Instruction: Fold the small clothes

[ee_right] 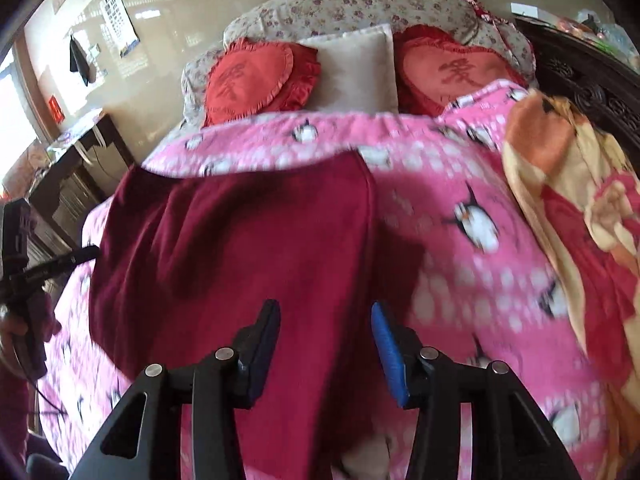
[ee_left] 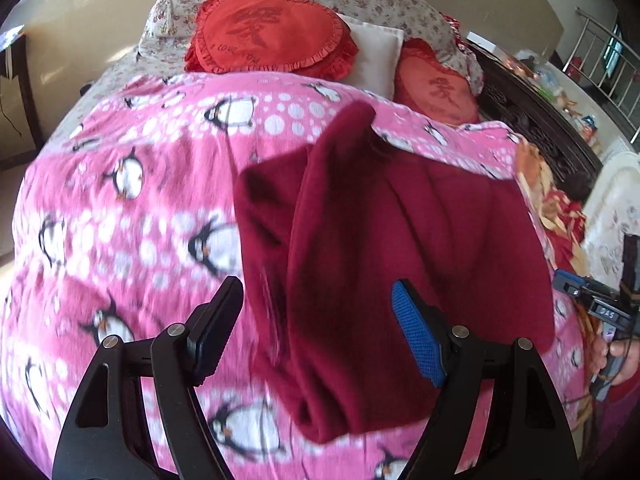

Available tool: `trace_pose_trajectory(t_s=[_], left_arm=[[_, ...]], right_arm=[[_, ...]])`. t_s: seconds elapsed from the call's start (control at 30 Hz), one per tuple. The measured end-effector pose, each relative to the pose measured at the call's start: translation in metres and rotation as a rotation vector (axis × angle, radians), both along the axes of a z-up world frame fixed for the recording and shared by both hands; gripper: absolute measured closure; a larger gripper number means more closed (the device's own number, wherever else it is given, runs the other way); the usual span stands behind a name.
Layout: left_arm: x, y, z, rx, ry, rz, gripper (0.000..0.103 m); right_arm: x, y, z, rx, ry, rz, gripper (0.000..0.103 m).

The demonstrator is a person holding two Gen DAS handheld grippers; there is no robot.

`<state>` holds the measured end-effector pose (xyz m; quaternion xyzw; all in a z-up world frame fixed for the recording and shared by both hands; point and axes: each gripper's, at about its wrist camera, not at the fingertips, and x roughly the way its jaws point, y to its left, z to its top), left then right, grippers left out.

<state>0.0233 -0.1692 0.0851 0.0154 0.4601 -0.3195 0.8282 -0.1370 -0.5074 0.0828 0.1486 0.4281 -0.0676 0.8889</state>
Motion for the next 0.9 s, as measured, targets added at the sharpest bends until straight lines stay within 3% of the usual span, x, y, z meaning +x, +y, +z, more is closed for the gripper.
trace_pose_trajectory(t_s=[0.17,0.2,0.23,0.27,0.3,0.47,0.6,0.73,0.9], left_arm=[[-0.02,0.025,-0.018,0.003,0.05,0.024,0.025],[-0.022,0.029,-0.022,-0.002,0.067,0.035,0.025],[-0.024,0.032,-0.026,-0.004,0.084,0.044,0.025],[-0.027,0.034,-0.029,0.002,0.091,0.051,0.025],[-0.028,0.035,-0.03,0.008,0.089,0.058,0.025],[-0.039,0.035,-0.026,0.01,0.07,0.025,0.025],[-0.044,0.028,-0.031,0.01,0.075,-0.029,0.025],[-0.048,0.018,-0.042,0.066,0.072,-0.102,0.026],[-0.043,0.024,-0.039,0.03,0.098,-0.17,0.03]], right_arm=[[-0.04,0.018,-0.029,0.076,0.06,0.015,0.058],[-0.043,0.023,-0.034,0.062,0.066,0.014,0.063],[-0.044,0.026,-0.038,0.053,0.064,0.018,0.082],[-0.043,0.03,-0.043,0.068,0.06,0.038,0.093],[-0.041,0.033,-0.047,0.084,0.06,0.051,0.097],[-0.052,0.035,-0.024,-0.016,0.012,0.033,0.098],[-0.06,0.025,-0.022,-0.004,0.031,0.009,0.098],[-0.06,0.029,-0.036,-0.006,0.068,-0.006,0.098],[-0.062,0.023,-0.034,0.024,0.063,0.005,0.098]])
